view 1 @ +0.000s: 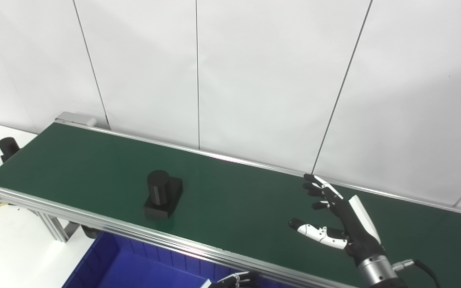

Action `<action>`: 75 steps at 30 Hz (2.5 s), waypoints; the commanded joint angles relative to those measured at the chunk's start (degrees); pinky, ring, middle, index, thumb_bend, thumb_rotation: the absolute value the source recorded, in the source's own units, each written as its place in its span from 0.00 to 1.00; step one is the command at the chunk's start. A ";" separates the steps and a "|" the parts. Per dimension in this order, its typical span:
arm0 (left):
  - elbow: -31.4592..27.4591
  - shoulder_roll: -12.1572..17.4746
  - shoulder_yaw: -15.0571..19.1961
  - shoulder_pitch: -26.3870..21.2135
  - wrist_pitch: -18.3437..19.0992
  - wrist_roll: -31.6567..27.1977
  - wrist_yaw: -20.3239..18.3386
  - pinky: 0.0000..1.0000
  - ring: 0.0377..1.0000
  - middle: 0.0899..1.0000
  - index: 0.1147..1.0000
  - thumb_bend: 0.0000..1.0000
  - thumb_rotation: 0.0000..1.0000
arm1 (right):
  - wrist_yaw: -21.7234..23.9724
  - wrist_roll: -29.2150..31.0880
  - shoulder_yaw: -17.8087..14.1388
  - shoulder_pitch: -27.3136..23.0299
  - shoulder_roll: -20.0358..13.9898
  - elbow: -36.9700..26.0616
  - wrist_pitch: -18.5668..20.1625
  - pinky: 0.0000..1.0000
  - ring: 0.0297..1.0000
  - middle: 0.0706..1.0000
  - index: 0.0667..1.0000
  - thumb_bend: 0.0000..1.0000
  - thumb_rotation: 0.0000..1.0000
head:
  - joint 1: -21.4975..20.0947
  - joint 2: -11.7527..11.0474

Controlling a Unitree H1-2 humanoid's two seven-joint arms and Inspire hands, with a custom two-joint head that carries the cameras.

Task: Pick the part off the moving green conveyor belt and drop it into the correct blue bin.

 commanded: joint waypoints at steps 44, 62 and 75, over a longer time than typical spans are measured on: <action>-0.16 -0.56 -0.30 -1.30 -2.04 -0.13 0.23 0.67 0.75 0.79 0.80 1.00 0.26 | -3.10 -1.34 2.32 -8.15 2.88 10.53 -6.37 0.80 0.86 0.84 0.90 0.61 0.49 | 0.02 0.08; -0.15 -0.94 -0.31 -1.31 -2.27 -0.01 0.28 0.66 0.75 0.79 0.80 1.00 0.25 | -3.93 -3.05 3.82 -10.96 4.36 12.94 -6.71 0.81 0.85 0.84 0.90 0.64 0.49 | 0.22 0.19; -0.65 -1.22 -0.34 -0.95 -1.82 -0.23 0.18 0.67 0.75 0.79 0.81 1.00 0.25 | -4.28 -5.10 5.32 -12.28 5.00 15.73 -6.69 0.79 0.87 0.86 0.91 0.68 0.49 | 0.37 0.41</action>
